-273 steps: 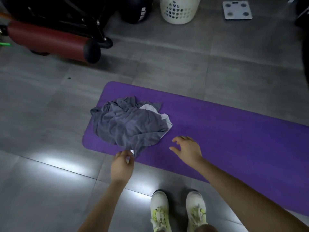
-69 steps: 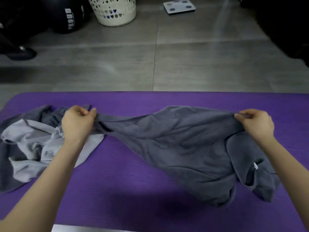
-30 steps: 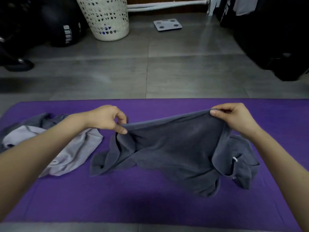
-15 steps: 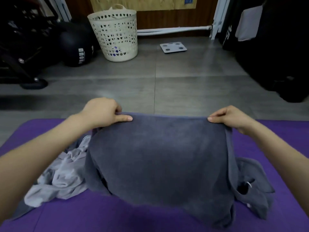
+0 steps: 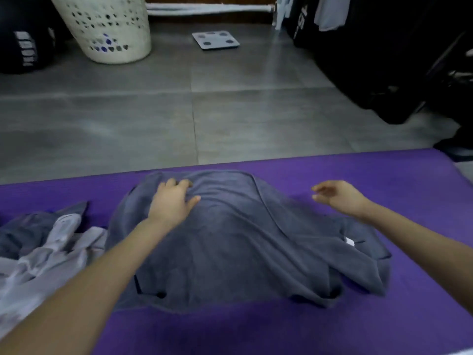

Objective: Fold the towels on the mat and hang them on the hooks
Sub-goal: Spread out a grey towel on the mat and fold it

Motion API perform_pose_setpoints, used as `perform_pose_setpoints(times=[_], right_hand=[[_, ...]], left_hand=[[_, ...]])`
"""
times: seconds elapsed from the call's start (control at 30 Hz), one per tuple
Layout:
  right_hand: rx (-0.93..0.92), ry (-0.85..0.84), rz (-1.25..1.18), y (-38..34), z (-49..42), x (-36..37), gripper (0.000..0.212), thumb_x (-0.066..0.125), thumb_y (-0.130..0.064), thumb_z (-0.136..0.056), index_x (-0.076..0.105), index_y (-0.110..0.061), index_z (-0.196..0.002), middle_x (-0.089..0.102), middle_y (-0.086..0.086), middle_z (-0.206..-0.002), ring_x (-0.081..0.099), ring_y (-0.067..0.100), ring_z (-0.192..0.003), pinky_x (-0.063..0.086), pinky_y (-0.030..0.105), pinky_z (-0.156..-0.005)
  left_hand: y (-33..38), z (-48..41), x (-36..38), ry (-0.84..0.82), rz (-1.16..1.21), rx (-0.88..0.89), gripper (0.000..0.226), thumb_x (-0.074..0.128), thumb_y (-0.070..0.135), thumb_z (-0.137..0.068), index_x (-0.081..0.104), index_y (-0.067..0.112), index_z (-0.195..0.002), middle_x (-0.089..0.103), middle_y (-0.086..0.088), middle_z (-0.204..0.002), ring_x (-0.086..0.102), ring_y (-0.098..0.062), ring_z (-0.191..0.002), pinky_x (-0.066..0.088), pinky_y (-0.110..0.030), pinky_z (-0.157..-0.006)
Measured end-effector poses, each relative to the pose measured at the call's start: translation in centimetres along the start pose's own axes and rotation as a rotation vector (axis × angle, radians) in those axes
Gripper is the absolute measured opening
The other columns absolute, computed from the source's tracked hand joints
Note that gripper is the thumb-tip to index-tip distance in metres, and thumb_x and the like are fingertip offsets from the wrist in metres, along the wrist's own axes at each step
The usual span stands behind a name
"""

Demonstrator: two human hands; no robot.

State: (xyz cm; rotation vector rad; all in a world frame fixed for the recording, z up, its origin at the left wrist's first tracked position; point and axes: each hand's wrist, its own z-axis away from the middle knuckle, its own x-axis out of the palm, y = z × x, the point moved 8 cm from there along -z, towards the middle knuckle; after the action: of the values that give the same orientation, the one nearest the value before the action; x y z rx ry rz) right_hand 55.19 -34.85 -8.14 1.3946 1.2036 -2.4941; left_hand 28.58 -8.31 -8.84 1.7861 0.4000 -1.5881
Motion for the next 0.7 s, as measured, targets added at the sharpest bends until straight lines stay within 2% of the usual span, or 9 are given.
perform_pose_setpoints(times=[0.1,0.2,0.23,0.3,0.37,0.43,0.53,0.63,0.7], right_hand=[[0.066,-0.113,0.187,6.5,4.6,-0.8,0.034,0.073,-0.028,-0.081,0.067,-0.01,-0.11,0.066,0.0,-0.109,0.06,0.02,-0.109,0.042,0.03,-0.093],[0.137,-0.166,0.296,11.9,7.4,-1.5,0.087,0.064,-0.081,-0.054,0.06,-0.024,-0.121,0.06,-0.016,-0.114,0.056,0.012,-0.115,0.041,0.029,-0.095],[0.163,-0.168,0.335,13.9,7.8,-1.3,0.097,0.058,-0.087,-0.048,0.056,-0.029,-0.125,0.06,-0.017,-0.12,0.054,0.012,-0.118,0.04,0.03,-0.098],[0.162,-0.146,0.466,16.8,8.3,-0.5,0.092,0.054,-0.085,-0.052,0.051,-0.036,-0.129,0.059,-0.016,-0.124,0.053,0.013,-0.119,0.039,0.033,-0.097],[0.072,-0.064,0.57,17.5,8.6,0.4,0.09,0.035,-0.082,-0.049,0.054,-0.037,-0.124,0.063,-0.016,-0.116,0.057,0.016,-0.112,0.037,0.034,-0.085],[-0.076,0.08,0.561,17.6,9.0,1.1,0.064,0.037,-0.07,-0.056,0.069,-0.033,-0.098,0.07,-0.013,-0.092,0.066,0.021,-0.086,0.034,0.033,-0.069],[-0.256,0.257,0.425,17.4,10.2,0.2,0.033,0.046,-0.052,-0.069,0.07,-0.03,-0.065,0.066,-0.013,-0.065,0.062,0.018,-0.058,0.041,0.032,-0.057],[-0.167,0.349,0.081,17.8,10.6,-3.6,0.02,0.066,-0.044,-0.075,0.074,-0.025,-0.078,0.07,-0.008,-0.073,0.063,0.016,-0.064,0.048,0.032,-0.061],[-0.076,0.349,-0.119,18.9,9.6,-6.3,0.014,0.076,-0.032,-0.075,0.075,-0.022,-0.085,0.072,-0.005,-0.078,0.064,0.013,-0.069,0.051,0.033,-0.068]], left_hand=[[5.6,0.8,2.9,-0.076,0.077,0.182,0.03,0.062,0.031,-0.087,0.064,0.01,-0.107,0.062,-0.018,-0.105,0.054,-0.036,-0.104,0.037,-0.037,-0.092],[12.8,1.7,5.0,-0.185,0.121,0.354,0.026,0.06,0.033,-0.088,0.067,0.012,-0.101,0.064,-0.012,-0.1,0.055,-0.028,-0.1,0.037,-0.031,-0.091],[15.3,1.9,5.7,-0.221,0.123,0.405,0.026,0.06,0.034,-0.088,0.067,0.013,-0.1,0.064,-0.01,-0.099,0.056,-0.026,-0.098,0.038,-0.031,-0.09],[19.9,2.5,7.1,-0.308,0.121,0.509,0.026,0.059,0.037,-0.088,0.068,0.016,-0.099,0.064,-0.006,-0.099,0.056,-0.023,-0.097,0.04,-0.032,-0.089],[24.2,3.2,8.7,-0.408,0.101,0.604,0.027,0.057,0.041,-0.088,0.067,0.019,-0.101,0.064,-0.002,-0.102,0.055,-0.02,-0.099,0.041,-0.032,-0.09],[28.0,3.9,10.5,-0.501,0.009,0.665,0.033,0.055,0.044,-0.089,0.064,0.021,-0.11,0.062,0.0,-0.11,0.052,-0.018,-0.104,0.039,-0.03,-0.092],[32.1,4.7,13.0,-0.587,-0.161,0.713,0.048,0.055,0.049,-0.087,0.052,0.024,-0.129,0.057,0.002,-0.126,0.047,-0.019,-0.114,0.035,-0.031,-0.099],[34.8,4.7,14.2,-0.611,-0.155,0.679,0.059,0.061,0.05,-0.082,0.044,0.028,-0.135,0.058,0.003,-0.126,0.051,-0.018,-0.114,0.037,-0.028,-0.095],[36.8,3.5,13.1,-0.525,-0.044,0.627,0.047,0.066,0.042,-0.081,0.055,0.028,-0.125,0.067,0.006,-0.11,0.06,-0.014,-0.103,0.041,-0.024,-0.086]])
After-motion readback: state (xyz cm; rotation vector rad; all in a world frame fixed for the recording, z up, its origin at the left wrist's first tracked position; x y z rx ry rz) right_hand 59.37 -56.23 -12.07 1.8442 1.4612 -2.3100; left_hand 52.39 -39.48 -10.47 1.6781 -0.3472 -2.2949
